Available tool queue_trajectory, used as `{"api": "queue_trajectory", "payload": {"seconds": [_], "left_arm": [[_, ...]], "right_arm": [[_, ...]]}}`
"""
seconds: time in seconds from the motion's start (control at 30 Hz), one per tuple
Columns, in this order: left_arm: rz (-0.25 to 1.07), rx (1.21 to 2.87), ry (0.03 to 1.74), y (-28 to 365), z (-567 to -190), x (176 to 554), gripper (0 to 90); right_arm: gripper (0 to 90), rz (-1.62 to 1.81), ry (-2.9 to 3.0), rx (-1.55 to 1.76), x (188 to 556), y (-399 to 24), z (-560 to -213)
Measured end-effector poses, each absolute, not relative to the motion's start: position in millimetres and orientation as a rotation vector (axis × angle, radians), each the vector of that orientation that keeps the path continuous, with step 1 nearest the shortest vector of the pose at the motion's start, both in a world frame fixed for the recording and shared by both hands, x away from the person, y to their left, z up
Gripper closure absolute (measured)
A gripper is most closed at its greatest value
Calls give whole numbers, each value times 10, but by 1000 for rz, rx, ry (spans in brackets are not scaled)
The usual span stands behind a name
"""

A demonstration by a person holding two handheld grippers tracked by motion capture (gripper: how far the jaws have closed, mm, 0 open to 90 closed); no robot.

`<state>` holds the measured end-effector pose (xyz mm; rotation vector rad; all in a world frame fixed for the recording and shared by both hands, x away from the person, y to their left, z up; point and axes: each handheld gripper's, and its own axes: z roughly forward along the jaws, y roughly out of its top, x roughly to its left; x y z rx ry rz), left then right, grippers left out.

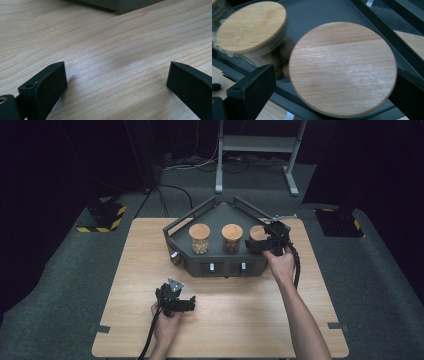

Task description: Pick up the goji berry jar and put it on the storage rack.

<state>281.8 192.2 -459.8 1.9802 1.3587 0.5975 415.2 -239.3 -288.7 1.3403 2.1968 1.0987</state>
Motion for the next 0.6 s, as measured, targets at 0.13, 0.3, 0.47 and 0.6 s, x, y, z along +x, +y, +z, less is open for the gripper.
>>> {"api": "queue_trajectory", "payload": {"seconds": [0.13,0.3,0.47,0.6], "left_arm": [[598,1981,1358,1922,-4598,2818,28],[597,1981,1358,1922,-4598,2818,28],[597,1981,1358,1922,-4598,2818,28],[597,1981,1359,1922,-4598,2818,28]], "right_arm": [[1,1117,2206,1323,4124,-2402,-2844],[2,1095,2207,1316,4094,-2415,-2788],[2,1105,2196,1329,4079,-2480,-2775],[3,1125,2186,1333,4040,-2517,-2755]]}}
